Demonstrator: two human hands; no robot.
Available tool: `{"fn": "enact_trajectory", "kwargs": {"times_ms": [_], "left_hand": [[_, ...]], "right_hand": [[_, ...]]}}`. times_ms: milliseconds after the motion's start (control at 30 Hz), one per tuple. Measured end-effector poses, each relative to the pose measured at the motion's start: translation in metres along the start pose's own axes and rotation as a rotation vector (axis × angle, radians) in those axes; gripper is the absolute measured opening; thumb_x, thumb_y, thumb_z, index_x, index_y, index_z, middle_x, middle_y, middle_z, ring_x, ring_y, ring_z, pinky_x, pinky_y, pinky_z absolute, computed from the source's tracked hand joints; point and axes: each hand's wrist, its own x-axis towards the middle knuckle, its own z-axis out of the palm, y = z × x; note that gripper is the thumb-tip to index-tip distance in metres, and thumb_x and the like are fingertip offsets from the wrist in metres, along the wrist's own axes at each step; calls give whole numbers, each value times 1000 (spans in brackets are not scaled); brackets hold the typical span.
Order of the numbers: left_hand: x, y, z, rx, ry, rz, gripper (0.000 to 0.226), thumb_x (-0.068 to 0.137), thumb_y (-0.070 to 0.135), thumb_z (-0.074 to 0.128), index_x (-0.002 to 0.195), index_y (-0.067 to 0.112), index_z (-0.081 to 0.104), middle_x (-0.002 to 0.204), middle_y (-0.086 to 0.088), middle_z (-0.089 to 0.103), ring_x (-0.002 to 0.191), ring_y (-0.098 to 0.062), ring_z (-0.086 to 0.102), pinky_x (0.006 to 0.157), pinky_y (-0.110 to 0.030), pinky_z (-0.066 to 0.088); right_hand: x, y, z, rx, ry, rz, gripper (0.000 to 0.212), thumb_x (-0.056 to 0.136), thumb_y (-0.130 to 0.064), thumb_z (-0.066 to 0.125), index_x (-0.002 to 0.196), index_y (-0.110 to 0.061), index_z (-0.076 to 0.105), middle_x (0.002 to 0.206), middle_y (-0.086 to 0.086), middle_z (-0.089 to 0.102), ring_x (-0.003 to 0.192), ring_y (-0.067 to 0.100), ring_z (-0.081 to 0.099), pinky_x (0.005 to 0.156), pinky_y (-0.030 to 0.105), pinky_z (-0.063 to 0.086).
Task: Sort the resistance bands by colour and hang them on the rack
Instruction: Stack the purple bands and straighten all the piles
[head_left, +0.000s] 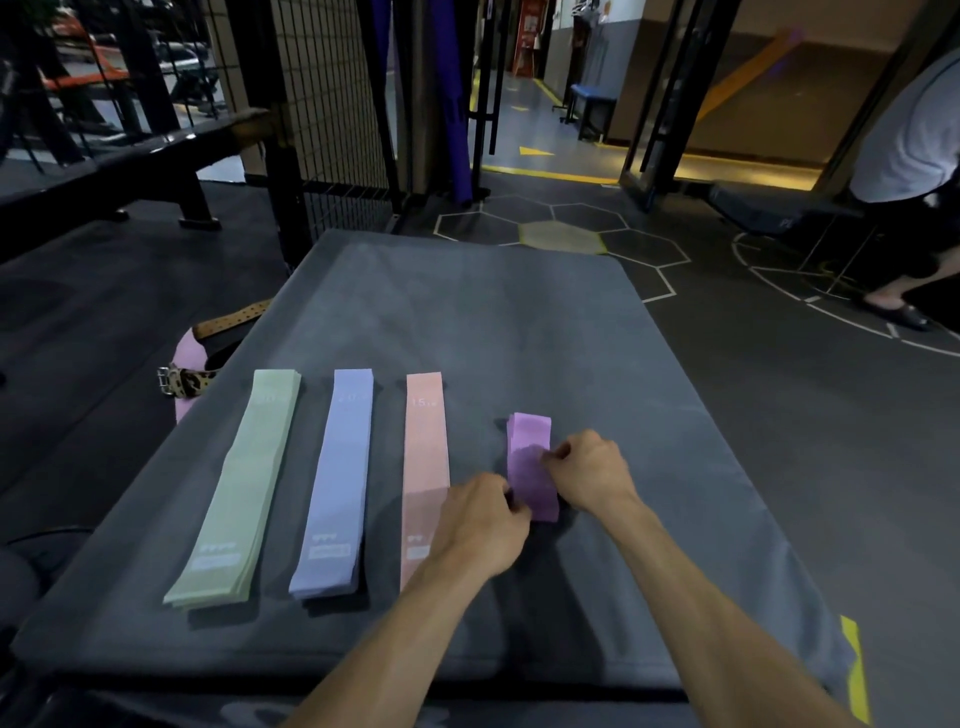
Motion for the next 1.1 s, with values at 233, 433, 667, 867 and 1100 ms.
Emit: {"fn": "enact_trajectory", "kwargs": {"times_ms": [233,433,667,867,1100], "left_hand": [[5,-3,1,-38,49,31,16,94,21,55,80,21,62,83,3,63,64,-11,49,49,-18,30],[8,-8,-1,-57,18,21,17,94,22,59,96,15,73,94,-3,71,78,-17,61,67,-29,51],[5,-5,-14,-12,-5,84,11,97,22,60,94,14,67,90,-1,67,78,-15,61,70,-27,51],[-2,-26,-56,55,80,100,14,95,22,61,102,20,73,102,1,73,94,-21,68,86,-34,56],[-21,-40,-48,102,4,128,14,94,22,60,101,21,72,103,0,73,95,-21,69,86,-37,56]], "right_hand": [[19,-7,-1,-113,7,-34,32,90,-33,61,68,-12,50,79,12,60,72,32,55,63,29,42],[30,-14,-6,-290,6,-59,26,89,-31,56,101,-9,63,102,14,64,93,35,62,70,32,47],[35,-37,-9,-541,170,-265,29,96,-23,50,123,-17,58,123,10,58,109,35,61,80,37,47],[32,-52,-5,-468,94,-379,37,95,-19,51,131,-22,55,133,6,52,122,32,51,90,40,49],[53,-55,-8,-526,-115,-446,24,98,-32,54,119,-26,64,131,3,62,118,28,56,98,37,47]]}}
